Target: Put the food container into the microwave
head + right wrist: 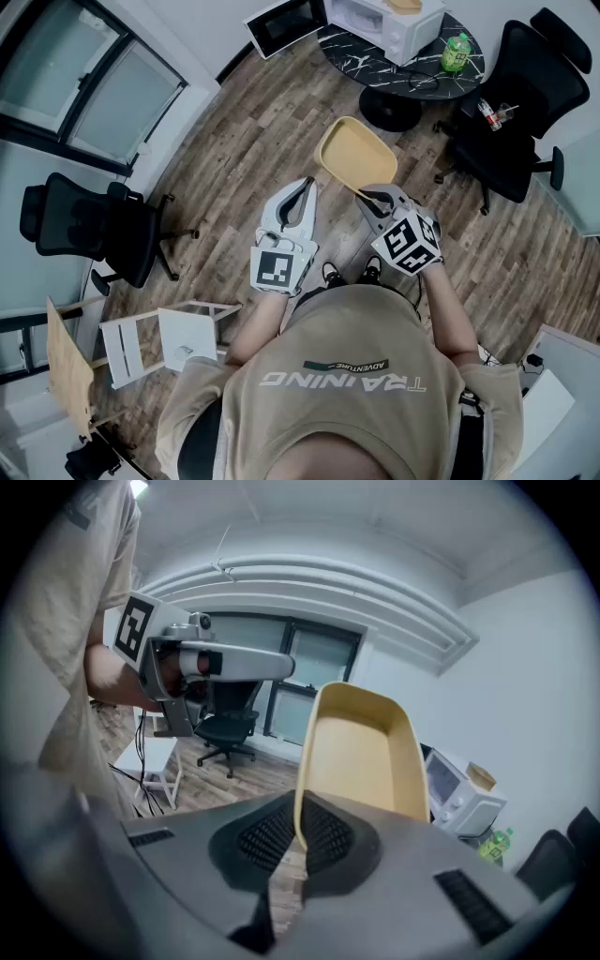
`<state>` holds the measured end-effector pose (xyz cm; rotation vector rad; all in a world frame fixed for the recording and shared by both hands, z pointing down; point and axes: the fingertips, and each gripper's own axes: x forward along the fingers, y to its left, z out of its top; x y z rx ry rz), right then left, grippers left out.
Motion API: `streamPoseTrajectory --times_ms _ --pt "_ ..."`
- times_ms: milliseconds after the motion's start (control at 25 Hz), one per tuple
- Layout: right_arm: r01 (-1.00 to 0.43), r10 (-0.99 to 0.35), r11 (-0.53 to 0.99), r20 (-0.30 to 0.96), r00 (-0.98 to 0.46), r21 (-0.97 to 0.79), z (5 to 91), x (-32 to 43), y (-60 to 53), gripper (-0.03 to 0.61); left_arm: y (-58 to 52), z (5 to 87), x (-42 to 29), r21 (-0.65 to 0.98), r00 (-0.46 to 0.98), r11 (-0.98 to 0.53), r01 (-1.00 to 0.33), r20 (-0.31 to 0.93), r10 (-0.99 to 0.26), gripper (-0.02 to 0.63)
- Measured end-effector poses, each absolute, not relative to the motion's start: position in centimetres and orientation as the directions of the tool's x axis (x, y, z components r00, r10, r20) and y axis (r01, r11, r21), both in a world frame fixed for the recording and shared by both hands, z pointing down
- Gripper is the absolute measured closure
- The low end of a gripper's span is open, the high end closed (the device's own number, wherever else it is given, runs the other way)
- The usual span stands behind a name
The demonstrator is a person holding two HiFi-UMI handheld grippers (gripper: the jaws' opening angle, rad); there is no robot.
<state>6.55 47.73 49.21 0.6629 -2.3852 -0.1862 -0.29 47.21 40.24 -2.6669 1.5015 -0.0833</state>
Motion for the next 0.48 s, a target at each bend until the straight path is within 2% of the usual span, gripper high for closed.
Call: streamPoseTrajectory --times_ms 200,480 --pt "-0.418 -0.500 0.865 0.548 -0.670 0.278 49.1 7.2 47.9 0.561 47.6 39.7 0.4 -0.128 0.521 -0.514 -0.848 -0.024 -0.853 0.611" --pt "-0.396 -0.455 0.888 0.577 -0.678 0.235 50.4 6.7 48.1 0.561 48.2 41.6 -0.3 -0.082 0.498 -0.498 -0.863 0.026 -0.867 0.611"
